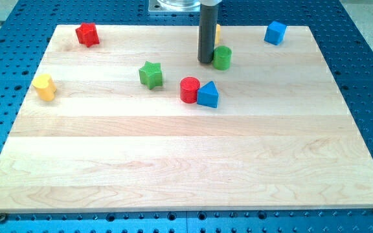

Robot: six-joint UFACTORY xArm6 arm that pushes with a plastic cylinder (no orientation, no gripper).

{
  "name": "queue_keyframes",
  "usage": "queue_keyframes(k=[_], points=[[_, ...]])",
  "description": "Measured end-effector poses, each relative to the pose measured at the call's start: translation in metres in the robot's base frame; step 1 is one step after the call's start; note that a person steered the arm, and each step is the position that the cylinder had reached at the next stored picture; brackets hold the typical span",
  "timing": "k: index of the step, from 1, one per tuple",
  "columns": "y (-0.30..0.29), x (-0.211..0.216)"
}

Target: Move the triangle parallel to the cube

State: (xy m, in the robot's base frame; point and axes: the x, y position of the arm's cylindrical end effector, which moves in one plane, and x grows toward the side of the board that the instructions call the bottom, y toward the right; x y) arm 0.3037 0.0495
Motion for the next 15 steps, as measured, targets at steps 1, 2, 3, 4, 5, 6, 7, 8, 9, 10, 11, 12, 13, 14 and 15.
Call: queue_keyframes(k=[1, 2, 3, 4, 5, 6, 7, 8, 9, 10, 11, 12, 13, 14, 15], points=[[0.002, 0.01], [-0.021, 0.02], [-0.057, 0.072], [-0.016, 0.115], [0.045, 0.121], [0.029, 0.121], [-0.005, 0.133], [0.012, 0.175], [0.076, 0.172], [0.097, 0.163], [0.032, 0.162], [0.079, 0.14], [0.019, 0.149], [0.005, 0.139], [0.011, 0.12]])
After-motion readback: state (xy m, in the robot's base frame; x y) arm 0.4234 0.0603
